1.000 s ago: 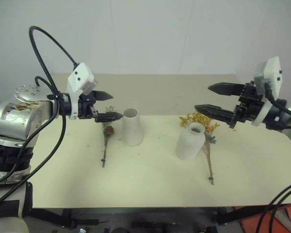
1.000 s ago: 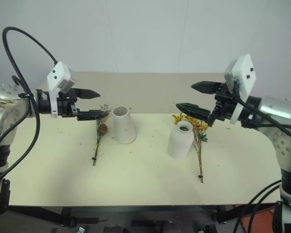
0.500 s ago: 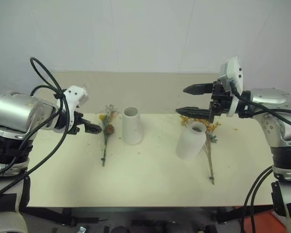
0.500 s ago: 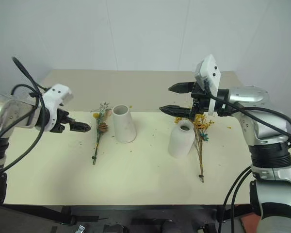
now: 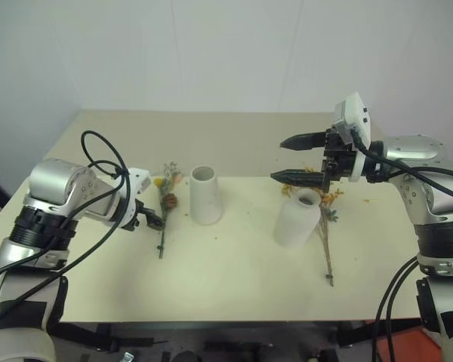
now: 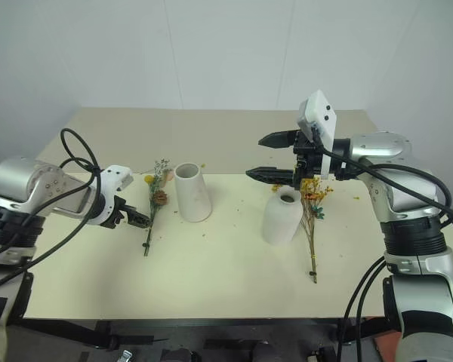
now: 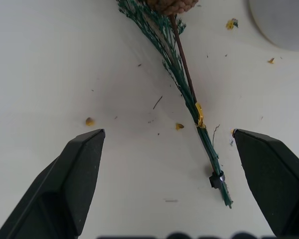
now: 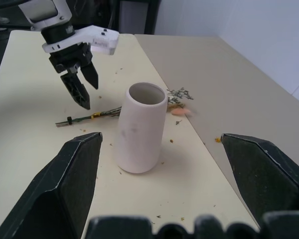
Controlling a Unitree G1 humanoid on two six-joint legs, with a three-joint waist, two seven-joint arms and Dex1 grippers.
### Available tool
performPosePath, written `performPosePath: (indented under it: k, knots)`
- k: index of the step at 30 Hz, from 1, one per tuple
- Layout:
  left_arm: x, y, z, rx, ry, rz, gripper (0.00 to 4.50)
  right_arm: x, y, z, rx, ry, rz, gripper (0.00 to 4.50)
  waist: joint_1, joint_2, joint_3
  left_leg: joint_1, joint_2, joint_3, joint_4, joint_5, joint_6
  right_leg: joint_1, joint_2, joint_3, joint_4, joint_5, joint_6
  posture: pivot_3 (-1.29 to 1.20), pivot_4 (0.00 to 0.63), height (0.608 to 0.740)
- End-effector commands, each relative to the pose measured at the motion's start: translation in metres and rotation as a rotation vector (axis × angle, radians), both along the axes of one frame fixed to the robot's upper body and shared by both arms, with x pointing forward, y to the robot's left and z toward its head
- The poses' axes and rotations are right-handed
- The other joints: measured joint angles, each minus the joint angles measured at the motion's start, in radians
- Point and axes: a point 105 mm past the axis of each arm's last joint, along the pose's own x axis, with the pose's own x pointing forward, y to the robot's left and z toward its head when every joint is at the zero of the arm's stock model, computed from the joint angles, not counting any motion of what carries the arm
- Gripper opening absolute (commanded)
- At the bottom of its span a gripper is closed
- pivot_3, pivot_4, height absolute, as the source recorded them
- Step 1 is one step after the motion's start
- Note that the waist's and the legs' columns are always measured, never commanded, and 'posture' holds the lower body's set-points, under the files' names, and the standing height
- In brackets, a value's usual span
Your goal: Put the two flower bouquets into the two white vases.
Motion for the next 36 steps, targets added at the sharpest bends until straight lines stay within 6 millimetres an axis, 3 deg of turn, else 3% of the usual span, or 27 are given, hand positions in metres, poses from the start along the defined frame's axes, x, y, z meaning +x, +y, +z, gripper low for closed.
performPosePath:
  k: [1,12,15,23,28,36]
  knots:
    - [0.004,-0.010,0.004,0.021,-0.021,-0.012,4.50,-0.007,-0.003,0.018,0.016,-0.058,0.004,4.47,0.000,0.000,0.000,0.000,0.000,0.000,0.000,0.000,0.000,0.000,0.000,0.000,0.000,0.000,0.000,0.00,0.150,0.740]
    - [0.011,-0.023,-0.024,0.060,0.018,0.039,4.50,-0.012,-0.007,0.018,0.026,-0.044,-0.006,4.47,0.001,0.000,0.000,0.001,-0.001,0.000,0.000,0.000,0.000,0.001,0.000,0.000,0.000,0.000,0.000,0.00,0.150,0.740]
    - [0.011,-0.023,-0.025,0.054,0.019,0.039,3.97,-0.012,-0.008,0.018,0.029,-0.043,-0.011,4.50,0.000,0.000,0.000,0.003,-0.001,0.000,0.000,0.000,0.000,0.003,0.000,0.000,0.000,0.000,0.000,0.00,0.150,0.740]
    - [0.010,-0.022,-0.026,0.036,0.010,0.042,1.54,-0.012,-0.009,0.018,0.035,-0.039,-0.018,4.50,0.000,0.000,0.000,0.002,-0.001,0.000,0.000,0.000,0.000,0.002,-0.001,0.000,0.000,0.000,0.000,0.00,0.150,0.740]
    - [0.008,-0.009,-0.026,0.038,-0.016,0.093,0.16,-0.013,-0.010,0.012,0.036,-0.023,-0.024,4.50,0.000,0.000,0.000,0.002,-0.001,0.000,0.000,0.000,0.000,0.002,-0.001,0.000,0.000,0.000,0.000,0.00,0.150,0.740]
    - [0.010,0.020,-0.012,0.065,-0.135,0.223,0.03,-0.023,-0.016,-0.015,0.001,0.046,-0.038,4.50,-0.004,0.000,0.000,0.003,-0.001,0.000,0.000,0.000,0.000,0.002,-0.001,0.001,0.001,0.001,0.000,0.00,0.150,0.740]
